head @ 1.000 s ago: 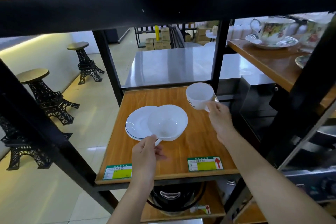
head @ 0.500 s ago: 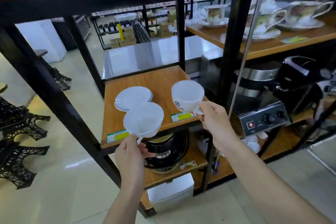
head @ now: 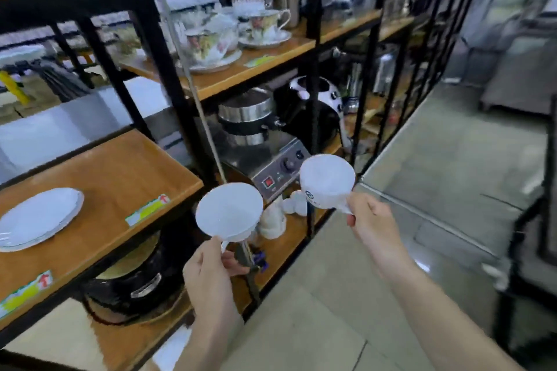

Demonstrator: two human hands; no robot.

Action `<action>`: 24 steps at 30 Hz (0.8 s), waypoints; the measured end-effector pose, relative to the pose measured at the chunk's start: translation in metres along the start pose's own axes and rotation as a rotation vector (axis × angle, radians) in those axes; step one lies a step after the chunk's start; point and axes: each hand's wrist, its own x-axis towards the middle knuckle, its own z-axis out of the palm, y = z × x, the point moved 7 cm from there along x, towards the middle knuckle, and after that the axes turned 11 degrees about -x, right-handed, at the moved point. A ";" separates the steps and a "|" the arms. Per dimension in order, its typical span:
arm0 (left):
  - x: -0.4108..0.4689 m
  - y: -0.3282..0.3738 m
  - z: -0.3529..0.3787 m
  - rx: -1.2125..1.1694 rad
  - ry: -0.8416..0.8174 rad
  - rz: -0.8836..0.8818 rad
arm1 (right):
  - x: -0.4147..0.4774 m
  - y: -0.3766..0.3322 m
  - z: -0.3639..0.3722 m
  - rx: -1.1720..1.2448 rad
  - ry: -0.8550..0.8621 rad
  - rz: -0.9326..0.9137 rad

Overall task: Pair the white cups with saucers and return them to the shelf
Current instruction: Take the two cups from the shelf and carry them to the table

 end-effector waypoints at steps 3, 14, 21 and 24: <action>-0.025 -0.026 0.065 0.011 -0.098 -0.026 | 0.006 0.024 -0.079 0.045 0.162 0.068; -0.188 -0.145 0.307 -0.086 -0.512 -0.238 | 0.014 0.121 -0.365 0.069 0.576 0.127; -0.271 -0.211 0.405 -0.033 -0.687 -0.383 | 0.005 0.173 -0.486 0.061 0.767 0.225; -0.292 -0.243 0.441 0.020 -0.742 -0.431 | 0.011 0.194 -0.525 0.081 0.838 0.263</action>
